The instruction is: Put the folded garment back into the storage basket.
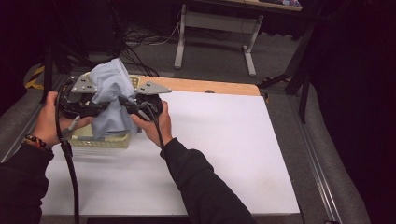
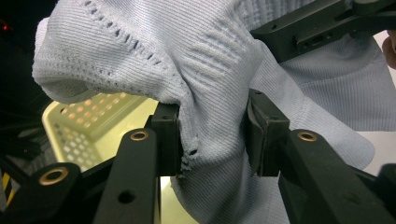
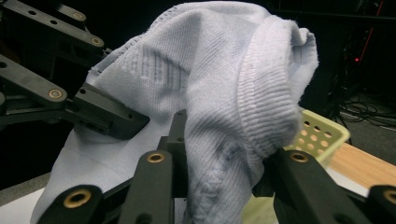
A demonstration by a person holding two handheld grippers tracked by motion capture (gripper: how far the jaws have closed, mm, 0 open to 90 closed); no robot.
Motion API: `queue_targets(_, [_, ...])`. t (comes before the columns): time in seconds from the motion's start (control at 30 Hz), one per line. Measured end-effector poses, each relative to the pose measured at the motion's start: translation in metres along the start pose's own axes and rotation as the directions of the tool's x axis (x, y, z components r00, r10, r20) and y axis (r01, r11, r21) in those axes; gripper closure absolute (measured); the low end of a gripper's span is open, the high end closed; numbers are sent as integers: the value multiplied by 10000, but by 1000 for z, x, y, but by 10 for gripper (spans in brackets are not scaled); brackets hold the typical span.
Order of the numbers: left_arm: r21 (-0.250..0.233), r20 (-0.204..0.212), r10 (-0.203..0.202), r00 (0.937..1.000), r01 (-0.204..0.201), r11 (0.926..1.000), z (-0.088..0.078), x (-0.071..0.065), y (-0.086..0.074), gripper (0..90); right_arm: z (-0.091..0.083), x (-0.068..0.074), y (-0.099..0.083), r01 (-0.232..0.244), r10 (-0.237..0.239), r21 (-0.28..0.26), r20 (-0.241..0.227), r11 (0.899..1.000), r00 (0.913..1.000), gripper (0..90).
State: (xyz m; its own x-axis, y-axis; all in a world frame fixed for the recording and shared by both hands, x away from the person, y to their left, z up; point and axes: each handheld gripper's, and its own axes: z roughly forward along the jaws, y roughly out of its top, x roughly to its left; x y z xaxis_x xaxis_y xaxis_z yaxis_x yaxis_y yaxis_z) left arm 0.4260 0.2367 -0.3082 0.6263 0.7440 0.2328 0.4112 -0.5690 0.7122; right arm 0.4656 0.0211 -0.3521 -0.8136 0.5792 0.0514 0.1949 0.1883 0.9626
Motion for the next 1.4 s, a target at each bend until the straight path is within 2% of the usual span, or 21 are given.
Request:
queue_targets(0.1, [201,-52,-15,10000,16,9998,3,10,-5,612,13,3,-1,-48,48,100,35,9999,10000,677])
queue_targets(0.17, [391,-81,-3,10000,6,9992,5,16,-8,608,23,4,-2,-246,246,160,29,9996,9997,676])
queue_targets(0.23, [463,-79,-226,9997,229,9987,9,21,-12,606,31,4,-4,-377,376,220,44,9990,9993,675])
queue_targets(0.33, [684,-102,-283,9995,289,9972,15,29,-14,599,41,6,-7,-469,463,345,179,9983,9988,674])
queue_targets(0.5, [1227,-250,-278,9993,306,9920,30,39,-16,574,58,4,-16,-889,868,612,359,9942,9956,669])
queue_targets(0.53, [1368,-349,-339,9988,384,9899,34,41,-17,566,60,4,-18,-892,866,672,406,9938,9954,666])
queue_targets(0.63, [1555,-285,-440,9986,479,9867,43,44,-20,554,68,4,-25,-881,828,932,589,9917,9948,662])
queue_targets(0.7, [1645,-255,-691,9973,724,9837,51,45,-22,547,71,2,-28,-961,896,1094,626,9893,9940,658])
queue_targets(0.77, [1751,-293,-588,9978,631,9825,56,43,-23,543,73,0,-32,-1037,955,1271,692,9865,9930,657])
queue_targets(0.9, [1842,-210,-639,9977,667,9806,67,40,-25,533,74,-5,-39,-1170,1055,1558,802,9808,9912,650])
queue_targets(1.0, [2001,-385,-585,9975,651,9776,72,37,-27,519,73,-8,-43,-1240,1120,1789,759,9760,9908,631])
queue_targets(1.13, [2242,-353,-463,9983,530,9731,76,35,-28,516,71,-7,-48,-1155,1033,2096,684,9709,9923,629])
queue_targets(1.33, [2491,-263,-323,9991,378,9677,73,35,-33,496,66,-1,-50,-1149,1074,2197,457,9688,9932,629])
queue_targets(1.4, [2493,-233,-347,9991,395,9676,71,34,-35,492,63,4,-51,-929,869,2235,365,9703,9955,630])
